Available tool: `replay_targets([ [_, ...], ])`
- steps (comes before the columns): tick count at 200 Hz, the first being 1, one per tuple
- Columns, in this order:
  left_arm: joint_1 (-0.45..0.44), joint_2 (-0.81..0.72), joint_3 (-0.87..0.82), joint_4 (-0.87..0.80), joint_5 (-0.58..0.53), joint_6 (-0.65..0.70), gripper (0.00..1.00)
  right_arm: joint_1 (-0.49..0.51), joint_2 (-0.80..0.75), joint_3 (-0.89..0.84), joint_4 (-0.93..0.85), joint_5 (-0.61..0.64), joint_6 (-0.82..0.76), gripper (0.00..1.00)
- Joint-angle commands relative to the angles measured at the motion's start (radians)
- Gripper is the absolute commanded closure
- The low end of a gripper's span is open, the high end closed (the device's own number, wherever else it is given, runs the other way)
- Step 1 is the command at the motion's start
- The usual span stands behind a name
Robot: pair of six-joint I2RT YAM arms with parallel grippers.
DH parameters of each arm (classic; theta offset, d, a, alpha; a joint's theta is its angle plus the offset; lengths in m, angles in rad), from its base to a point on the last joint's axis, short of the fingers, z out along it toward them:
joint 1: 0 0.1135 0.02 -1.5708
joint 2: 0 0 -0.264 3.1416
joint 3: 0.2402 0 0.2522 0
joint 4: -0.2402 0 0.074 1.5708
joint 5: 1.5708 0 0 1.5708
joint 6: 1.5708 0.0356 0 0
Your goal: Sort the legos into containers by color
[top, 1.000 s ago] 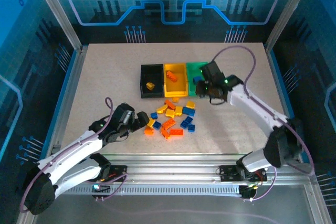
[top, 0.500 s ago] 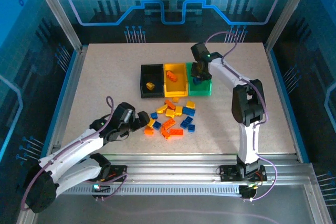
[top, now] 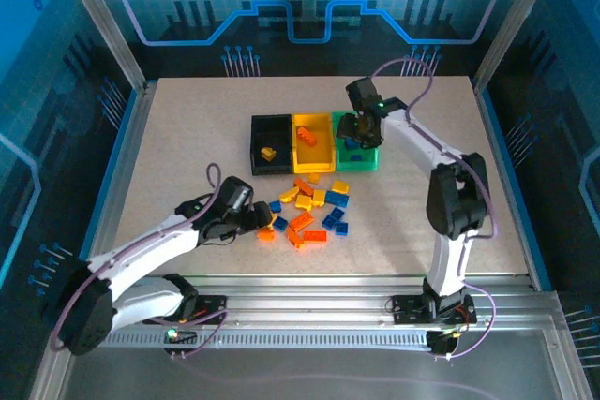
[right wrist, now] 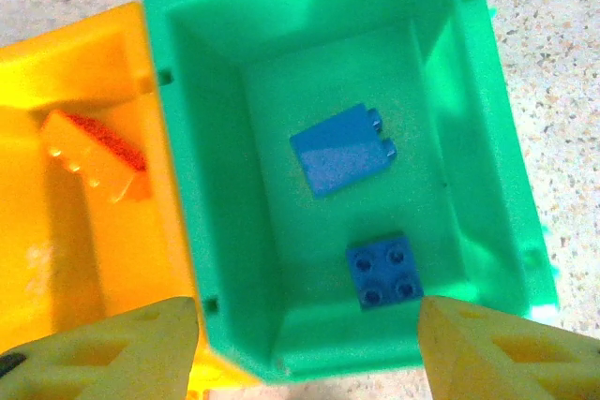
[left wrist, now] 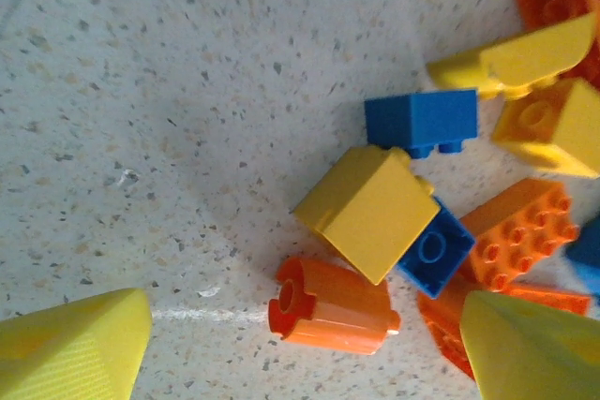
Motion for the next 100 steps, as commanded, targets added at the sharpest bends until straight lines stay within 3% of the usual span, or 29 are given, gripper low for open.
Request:
replay_targets([
  [1, -0.059, 0.095, 0.049, -0.032, -0.033, 0.065, 0.11, 0.01, -0.09, -0.091, 0.063, -0.029, 0.025, 0.35],
  [23, -0.122, 0.185, 0.08, -0.025, -0.083, 0.083, 0.04, 0.007, -0.127, -0.152, 0.083, -0.031, 0.031, 0.35],
  [52, -0.158, 0.246, 0.084, -0.013, -0.148, 0.081, 0.06, -0.005, -0.16, -0.189, 0.096, -0.043, 0.038, 0.35],
  [100, -0.183, 0.295, 0.086, 0.022, -0.164, 0.09, 0.33, -0.009, -0.206, -0.218, 0.107, -0.036, 0.041, 0.35],
])
